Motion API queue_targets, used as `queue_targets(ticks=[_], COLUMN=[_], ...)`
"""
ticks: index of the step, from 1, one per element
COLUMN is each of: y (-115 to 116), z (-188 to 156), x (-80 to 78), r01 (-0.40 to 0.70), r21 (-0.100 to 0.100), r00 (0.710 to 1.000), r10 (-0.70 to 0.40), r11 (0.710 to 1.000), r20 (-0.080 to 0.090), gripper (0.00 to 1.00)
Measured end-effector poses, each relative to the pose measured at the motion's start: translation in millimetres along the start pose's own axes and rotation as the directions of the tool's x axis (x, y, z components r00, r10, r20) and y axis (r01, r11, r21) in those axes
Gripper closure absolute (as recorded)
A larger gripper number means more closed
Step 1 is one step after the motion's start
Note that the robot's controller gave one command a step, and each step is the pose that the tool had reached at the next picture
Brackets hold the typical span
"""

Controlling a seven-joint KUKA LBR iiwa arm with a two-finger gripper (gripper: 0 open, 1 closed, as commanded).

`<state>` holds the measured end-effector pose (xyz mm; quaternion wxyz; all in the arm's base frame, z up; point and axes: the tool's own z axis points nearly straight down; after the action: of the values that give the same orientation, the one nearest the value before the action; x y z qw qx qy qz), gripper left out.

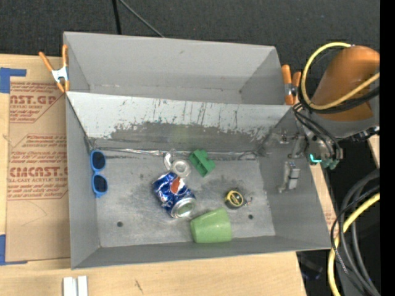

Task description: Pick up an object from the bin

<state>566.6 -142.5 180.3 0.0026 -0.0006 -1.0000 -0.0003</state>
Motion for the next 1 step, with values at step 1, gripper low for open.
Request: queue_targets(ticks=[1], y=[58.0], z=[101.3], x=[66.3], r01=[-0.077], r21=[-0.003], r00=[0.997], r10=[0.077], r11=[0.997], r20=[-0.004], gripper=[0.00])
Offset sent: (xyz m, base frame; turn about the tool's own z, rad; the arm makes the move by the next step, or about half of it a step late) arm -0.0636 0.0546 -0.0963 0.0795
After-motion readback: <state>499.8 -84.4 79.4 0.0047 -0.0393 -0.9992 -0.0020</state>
